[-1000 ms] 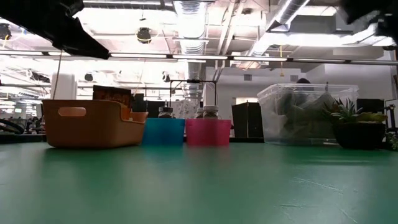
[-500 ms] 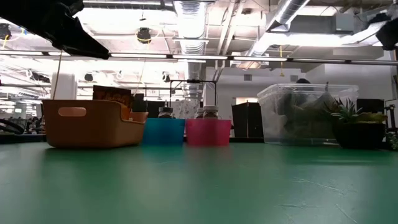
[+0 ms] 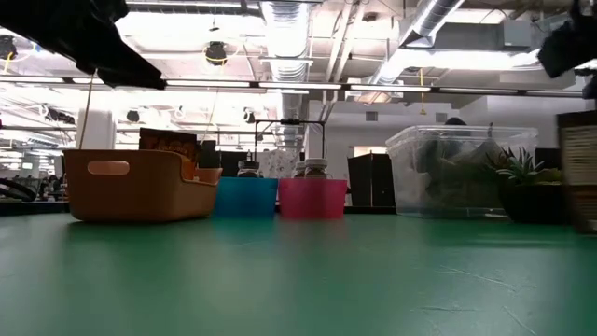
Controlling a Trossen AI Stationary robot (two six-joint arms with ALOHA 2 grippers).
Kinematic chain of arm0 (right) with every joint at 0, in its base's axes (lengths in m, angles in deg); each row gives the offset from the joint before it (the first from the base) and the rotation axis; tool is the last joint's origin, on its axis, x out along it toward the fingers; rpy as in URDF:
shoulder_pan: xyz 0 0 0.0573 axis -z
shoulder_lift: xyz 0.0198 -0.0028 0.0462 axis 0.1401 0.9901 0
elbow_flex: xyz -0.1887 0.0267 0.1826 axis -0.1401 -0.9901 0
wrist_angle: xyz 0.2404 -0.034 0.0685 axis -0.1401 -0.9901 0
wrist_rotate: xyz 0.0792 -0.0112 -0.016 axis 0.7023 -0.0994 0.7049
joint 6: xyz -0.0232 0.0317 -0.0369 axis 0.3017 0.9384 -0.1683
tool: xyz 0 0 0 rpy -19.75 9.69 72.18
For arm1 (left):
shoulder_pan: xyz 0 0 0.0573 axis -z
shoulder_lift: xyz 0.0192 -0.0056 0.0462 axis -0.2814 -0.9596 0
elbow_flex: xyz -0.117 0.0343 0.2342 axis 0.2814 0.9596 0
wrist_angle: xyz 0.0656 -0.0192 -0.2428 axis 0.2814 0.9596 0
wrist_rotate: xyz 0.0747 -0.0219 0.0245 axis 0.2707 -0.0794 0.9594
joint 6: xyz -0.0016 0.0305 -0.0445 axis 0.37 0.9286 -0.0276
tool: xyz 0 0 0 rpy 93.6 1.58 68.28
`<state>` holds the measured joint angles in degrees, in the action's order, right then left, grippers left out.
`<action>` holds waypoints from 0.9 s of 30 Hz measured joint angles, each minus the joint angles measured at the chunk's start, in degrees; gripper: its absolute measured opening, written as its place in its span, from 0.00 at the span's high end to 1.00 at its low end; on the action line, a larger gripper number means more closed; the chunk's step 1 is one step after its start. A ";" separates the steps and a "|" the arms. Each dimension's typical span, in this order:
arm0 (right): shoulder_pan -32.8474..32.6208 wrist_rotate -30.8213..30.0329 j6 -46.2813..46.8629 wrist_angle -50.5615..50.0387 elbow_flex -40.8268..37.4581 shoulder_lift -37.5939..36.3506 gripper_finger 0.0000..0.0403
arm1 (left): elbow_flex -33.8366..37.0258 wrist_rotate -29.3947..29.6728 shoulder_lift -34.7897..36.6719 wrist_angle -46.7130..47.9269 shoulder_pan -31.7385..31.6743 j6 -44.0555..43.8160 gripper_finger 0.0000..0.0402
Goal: Sort spices by type
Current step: Put the brown seasoning bag into the orange bin
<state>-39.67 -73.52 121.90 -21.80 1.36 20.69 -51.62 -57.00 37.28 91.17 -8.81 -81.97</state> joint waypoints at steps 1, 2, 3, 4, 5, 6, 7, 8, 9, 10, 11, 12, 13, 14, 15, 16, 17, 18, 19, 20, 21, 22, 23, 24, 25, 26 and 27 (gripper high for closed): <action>0.88 -0.28 -0.81 0.95 0.13 0.03 0.96 | 0.02 -0.29 -0.38 0.01 0.00 -0.48 0.46; 1.84 -0.94 -1.81 1.71 0.61 0.22 0.97 | 0.02 -0.60 -0.87 -0.02 0.00 -0.99 0.46; 2.94 -1.71 -3.06 2.42 1.42 0.62 0.97 | 0.02 -1.46 -1.62 -0.12 0.00 -1.58 0.46; 4.01 -2.62 -4.42 2.87 2.42 1.17 0.97 | 0.02 -2.19 -2.60 -0.54 0.00 -2.23 0.46; 5.12 -3.71 -5.92 3.14 3.68 1.91 0.97 | 0.02 -2.96 -3.74 -1.07 0.00 -2.72 0.46; 6.36 -4.75 -7.64 3.16 5.03 2.90 0.97 | 0.02 -3.74 -5.09 -1.62 -0.02 -3.20 0.46; 7.62 -5.73 -9.60 2.95 6.56 4.07 0.97 | 0.03 -4.51 -6.52 -2.67 -0.02 -3.42 0.46; 8.86 -6.30 -11.80 2.84 8.20 5.40 0.97 | 0.02 -5.20 -7.87 -4.08 -0.01 -3.51 0.46; 10.09 -6.69 -14.14 2.83 9.79 6.89 0.97 | -0.18 -5.70 -9.36 -4.88 0.00 -3.54 0.46; 11.32 -7.19 -16.53 2.83 11.51 8.56 0.97 | -0.44 -6.32 -10.92 -5.81 0.00 -3.47 0.46; 12.58 -7.41 -19.14 2.84 13.23 10.25 0.97 | -0.84 -6.35 -12.34 -6.98 0.00 -3.23 0.46; 13.77 -7.41 -21.75 2.83 14.96 12.00 0.97 | -1.39 -6.43 -13.81 -8.06 0.00 -3.02 0.46; 15.10 -7.49 -24.48 2.84 16.72 13.91 0.97 | -1.89 -6.57 -15.35 -9.25 0.00 -2.58 0.46; 16.25 -7.82 -27.11 2.86 18.43 15.68 0.97 | -2.27 -6.67 -16.70 -10.44 0.00 -2.01 0.46; 17.39 -8.32 -29.73 2.99 20.14 17.43 0.97 | -2.65 -6.86 -18.10 -11.40 -0.02 -1.49 0.46; 18.48 -8.88 -32.48 3.33 21.82 19.16 0.97 | -3.03 -7.70 -19.60 -12.67 -0.02 -1.03 0.46; 19.59 -9.29 -35.22 3.97 23.58 20.77 0.97 | -3.49 -8.58 -20.93 -13.94 -0.02 -0.63 0.46; 20.60 -9.55 -37.97 5.01 25.29 22.22 0.97 | -3.87 -9.54 -22.20 -15.36 -0.02 -0.34 0.46; 21.52 -9.94 -40.45 6.25 26.88 23.53 0.97 | -4.14 -10.39 -23.45 -17.09 0.00 -0.06 0.46; 22.46 -10.32 -43.09 7.65 28.72 25.08 0.97 | -4.35 -11.01 -24.58 -18.92 0.00 0.22 0.46; 23.37 -10.37 -45.63 8.77 30.48 26.28 0.97 | -4.41 -11.20 -25.63 -20.50 -0.02 0.49 0.46; 24.17 -10.38 -48.05 9.63 32.19 27.68 0.97 | -4.44 -11.70 -26.67 -21.94 -0.11 0.73 0.46; 24.99 -10.39 -50.24 10.30 34.05 29.14 0.97 | -4.50 -12.22 -27.68 -23.53 -0.31 1.13 0.46; 25.70 -10.39 -52.33 10.89 35.81 30.48 0.97 | -4.69 -12.52 -28.55 -25.07 -0.53 1.50 0.46; 26.35 -10.39 -54.21 11.24 37.68 31.92 0.97 | -4.92 -13.11 -29.27 -26.37 -0.83 1.80 0.46; 26.93 -10.39 -55.97 11.32 39.69 33.59 0.97 | -5.15 -13.95 -30.01 -27.46 -1.18 1.99 0.46; 27.45 -10.39 -57.60 11.36 41.73 35.06 0.97 | -5.45 -14.32 -30.75 -28.53 -1.56 2.15 0.46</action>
<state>-12.22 -83.91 64.30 -10.44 43.10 55.75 -57.06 -71.31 6.53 62.64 -10.37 -79.81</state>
